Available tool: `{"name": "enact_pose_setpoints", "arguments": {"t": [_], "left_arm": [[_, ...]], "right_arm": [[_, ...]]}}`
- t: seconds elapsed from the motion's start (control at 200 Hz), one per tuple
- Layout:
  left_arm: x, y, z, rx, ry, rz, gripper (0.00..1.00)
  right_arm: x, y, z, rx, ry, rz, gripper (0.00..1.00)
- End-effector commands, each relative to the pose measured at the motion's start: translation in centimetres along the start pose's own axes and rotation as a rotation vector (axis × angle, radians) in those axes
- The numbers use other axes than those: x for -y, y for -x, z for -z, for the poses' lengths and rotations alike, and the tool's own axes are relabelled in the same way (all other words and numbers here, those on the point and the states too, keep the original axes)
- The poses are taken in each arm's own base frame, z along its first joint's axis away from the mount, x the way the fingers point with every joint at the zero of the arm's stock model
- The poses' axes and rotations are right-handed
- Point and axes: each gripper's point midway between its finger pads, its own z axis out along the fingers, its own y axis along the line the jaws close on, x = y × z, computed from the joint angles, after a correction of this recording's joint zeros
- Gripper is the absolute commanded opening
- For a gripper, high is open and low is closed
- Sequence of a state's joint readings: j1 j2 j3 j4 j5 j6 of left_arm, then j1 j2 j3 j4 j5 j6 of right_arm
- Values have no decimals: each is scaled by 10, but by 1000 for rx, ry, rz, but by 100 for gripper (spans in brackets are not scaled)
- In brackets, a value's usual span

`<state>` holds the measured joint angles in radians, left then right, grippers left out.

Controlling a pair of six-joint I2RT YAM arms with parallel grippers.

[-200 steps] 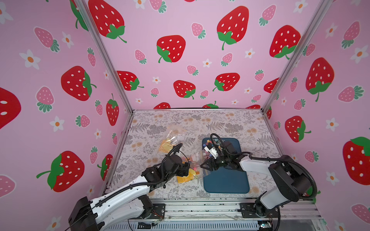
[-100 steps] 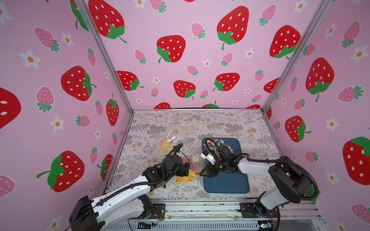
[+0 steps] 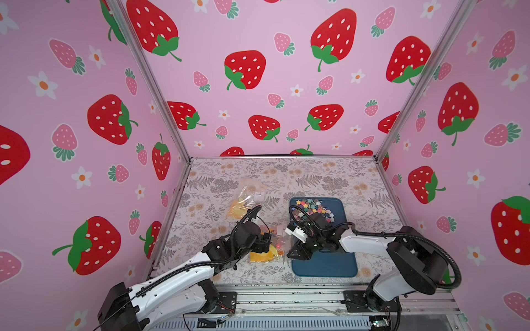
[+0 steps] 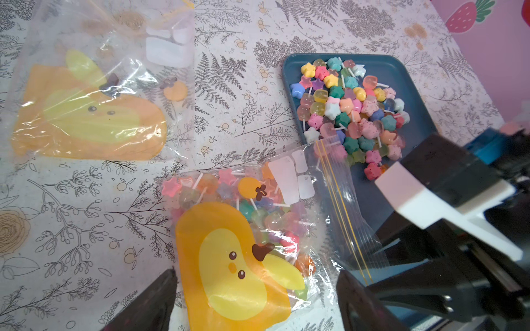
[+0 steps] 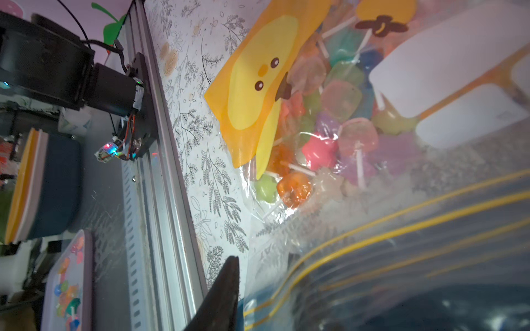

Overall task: Pour candies out of the ziploc bag
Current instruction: Pick up the ziploc bag from the center of the board.

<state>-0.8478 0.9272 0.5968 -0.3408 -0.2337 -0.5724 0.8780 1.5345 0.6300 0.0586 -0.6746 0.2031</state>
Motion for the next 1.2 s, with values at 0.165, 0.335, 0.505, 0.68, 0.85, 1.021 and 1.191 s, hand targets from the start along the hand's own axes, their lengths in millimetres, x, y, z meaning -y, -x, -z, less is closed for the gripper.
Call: {"name": "enact_pose_setpoints", "arguments": {"t": [0.165, 0.335, 0.505, 0.68, 0.85, 1.021, 1.191], "left_arm": [[-13, 4, 6, 41, 46, 12, 89], [-13, 8, 11, 68, 34, -12, 90], [4, 10, 19, 130, -97, -112, 92], [34, 6, 36, 205, -301, -291, 92], [31, -6, 35, 150, -287, -377, 92], [33, -19, 23, 57, -273, -396, 91], [40, -37, 8, -36, -247, -435, 87]], "right_arm": [[-3, 2, -2, 5, 12, 15, 0], [-30, 41, 19, 125, 104, 9, 0], [-39, 92, 56, 261, 133, -40, 0], [-38, 131, 80, 346, 144, -105, 0], [-38, 153, 93, 385, 152, -124, 0], [-32, 159, 98, 394, 142, -137, 0], [-25, 158, 105, 411, 129, -147, 0]]}}
